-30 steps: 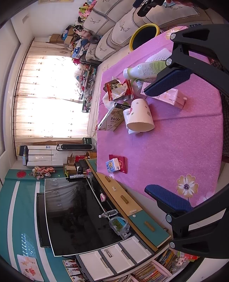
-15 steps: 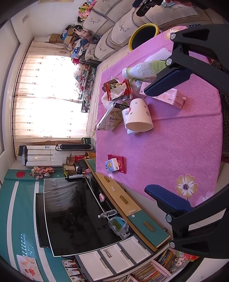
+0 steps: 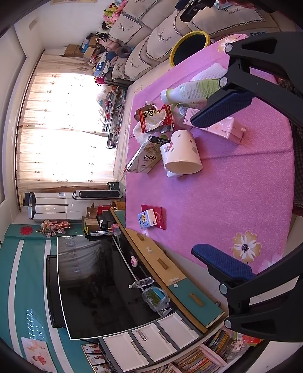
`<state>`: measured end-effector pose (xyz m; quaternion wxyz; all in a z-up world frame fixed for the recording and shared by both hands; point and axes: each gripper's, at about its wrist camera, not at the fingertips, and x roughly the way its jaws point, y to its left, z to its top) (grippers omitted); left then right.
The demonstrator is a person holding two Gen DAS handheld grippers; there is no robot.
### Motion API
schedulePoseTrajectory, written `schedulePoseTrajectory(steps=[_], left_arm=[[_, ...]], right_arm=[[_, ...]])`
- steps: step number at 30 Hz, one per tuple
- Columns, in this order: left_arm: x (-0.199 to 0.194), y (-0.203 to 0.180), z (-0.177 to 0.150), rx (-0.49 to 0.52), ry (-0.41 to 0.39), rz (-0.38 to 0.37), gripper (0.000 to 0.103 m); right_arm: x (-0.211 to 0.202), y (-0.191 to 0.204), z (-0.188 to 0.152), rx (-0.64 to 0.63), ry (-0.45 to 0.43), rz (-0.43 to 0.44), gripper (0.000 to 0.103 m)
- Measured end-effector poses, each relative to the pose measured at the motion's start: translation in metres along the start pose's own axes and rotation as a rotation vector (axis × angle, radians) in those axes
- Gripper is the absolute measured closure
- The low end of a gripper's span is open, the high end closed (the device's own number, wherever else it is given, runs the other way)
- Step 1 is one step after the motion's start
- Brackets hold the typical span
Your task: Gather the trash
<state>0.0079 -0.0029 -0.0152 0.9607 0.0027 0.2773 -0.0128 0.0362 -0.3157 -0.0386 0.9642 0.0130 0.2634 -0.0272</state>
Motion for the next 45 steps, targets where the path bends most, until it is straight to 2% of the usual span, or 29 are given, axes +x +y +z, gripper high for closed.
schedulePoseTrajectory(steps=[36, 45], left_arm=[[0.004, -0.002, -0.006, 0.0, 0.009, -0.003, 0.005], [0.012, -0.005, -0.009, 0.003, 0.025, -0.004, 0.005]], right_arm=[[0.002, -0.001, -0.003, 0.002, 0.005, 0.003, 0.006], [0.014, 0.002, -0.011, -0.014, 0.031, 0.012, 0.006]])
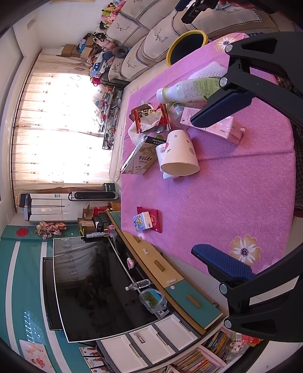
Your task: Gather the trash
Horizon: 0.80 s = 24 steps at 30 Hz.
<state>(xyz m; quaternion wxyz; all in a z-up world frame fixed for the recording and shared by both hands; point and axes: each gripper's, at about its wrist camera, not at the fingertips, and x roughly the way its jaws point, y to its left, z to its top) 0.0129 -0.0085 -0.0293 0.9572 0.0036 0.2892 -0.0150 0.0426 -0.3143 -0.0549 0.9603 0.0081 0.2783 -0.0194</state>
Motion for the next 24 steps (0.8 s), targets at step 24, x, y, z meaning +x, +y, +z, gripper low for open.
schedulePoseTrajectory(steps=[24], left_arm=[[0.082, 0.0, 0.02, -0.022, 0.098, -0.027, 0.005]], right_arm=[[0.173, 0.043, -0.004, -0.241, 0.465, 0.284, 0.038]])
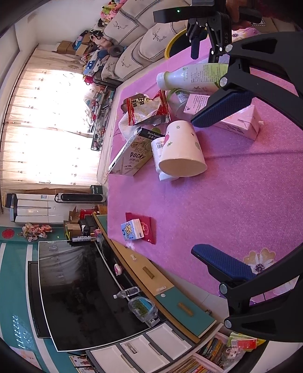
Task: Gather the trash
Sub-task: 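Grasp the white foam fruit net with the right gripper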
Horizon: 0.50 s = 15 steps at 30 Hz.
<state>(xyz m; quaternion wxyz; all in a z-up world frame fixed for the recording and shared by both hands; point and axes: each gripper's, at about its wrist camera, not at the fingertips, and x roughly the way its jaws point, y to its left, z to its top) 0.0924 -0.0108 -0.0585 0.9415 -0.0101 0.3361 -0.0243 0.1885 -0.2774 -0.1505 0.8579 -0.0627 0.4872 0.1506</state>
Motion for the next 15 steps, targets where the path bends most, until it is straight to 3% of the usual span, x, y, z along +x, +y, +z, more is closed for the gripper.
schedulePoseTrajectory(steps=[2, 4, 15], left_arm=[[0.004, -0.001, 0.001, -0.001, 0.005, -0.004, 0.005], [0.009, -0.001, 0.002, -0.003, 0.011, -0.008, 0.005], [0.019, -0.014, 0.009, 0.019, 0.007, -0.038, 0.005]], right_arm=[[0.007, 0.001, -0.001, -0.001, 0.027, 0.024, 0.054], [0.006, -0.002, -0.003, 0.019, 0.028, 0.075, 0.081], [-0.037, -0.017, -0.006, 0.071, -0.06, 0.041, 0.084]])
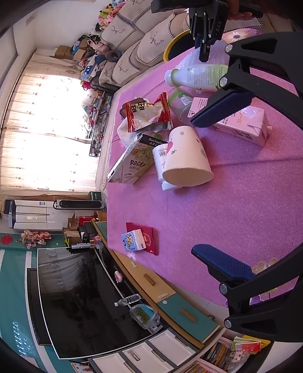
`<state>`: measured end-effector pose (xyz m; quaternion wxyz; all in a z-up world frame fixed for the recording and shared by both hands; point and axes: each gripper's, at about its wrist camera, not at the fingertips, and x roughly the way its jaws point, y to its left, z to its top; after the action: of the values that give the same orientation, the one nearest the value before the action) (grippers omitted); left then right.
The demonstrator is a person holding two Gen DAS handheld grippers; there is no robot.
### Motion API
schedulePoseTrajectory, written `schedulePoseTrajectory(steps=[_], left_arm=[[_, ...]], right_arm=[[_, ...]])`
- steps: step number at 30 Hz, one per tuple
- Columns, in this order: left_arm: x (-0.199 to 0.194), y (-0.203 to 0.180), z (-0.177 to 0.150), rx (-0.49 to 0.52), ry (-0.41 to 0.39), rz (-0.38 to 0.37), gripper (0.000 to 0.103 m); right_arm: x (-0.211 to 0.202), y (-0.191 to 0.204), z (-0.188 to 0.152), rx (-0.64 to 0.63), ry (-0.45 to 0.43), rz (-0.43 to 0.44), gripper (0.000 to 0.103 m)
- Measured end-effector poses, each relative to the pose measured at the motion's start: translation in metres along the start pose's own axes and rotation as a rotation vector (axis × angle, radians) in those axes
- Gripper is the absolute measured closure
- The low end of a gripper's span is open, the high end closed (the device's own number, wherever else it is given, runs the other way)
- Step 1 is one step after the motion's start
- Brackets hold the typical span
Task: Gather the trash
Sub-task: 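Grasp the white foam fruit net with the right gripper, then carry the foam net over the yellow bin and open the right gripper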
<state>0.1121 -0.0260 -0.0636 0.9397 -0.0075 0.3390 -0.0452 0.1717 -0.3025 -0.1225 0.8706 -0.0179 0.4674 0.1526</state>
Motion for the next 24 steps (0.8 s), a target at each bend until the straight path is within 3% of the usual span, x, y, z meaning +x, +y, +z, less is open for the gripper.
schedulePoseTrajectory(steps=[15, 20, 24], left_arm=[[-0.012, -0.02, 0.002, 0.057, -0.017, -0.059, 0.005], [-0.014, -0.04, 0.004, 0.113, -0.021, -0.107, 0.005], [-0.012, -0.061, 0.007, 0.163, -0.015, -0.158, 0.005]], right_arm=[[-0.034, -0.029, 0.001, 0.06, -0.093, -0.074, 0.084], [-0.062, -0.077, 0.0, 0.156, -0.154, -0.183, 0.083], [-0.061, -0.144, -0.006, 0.272, -0.131, -0.312, 0.082]])
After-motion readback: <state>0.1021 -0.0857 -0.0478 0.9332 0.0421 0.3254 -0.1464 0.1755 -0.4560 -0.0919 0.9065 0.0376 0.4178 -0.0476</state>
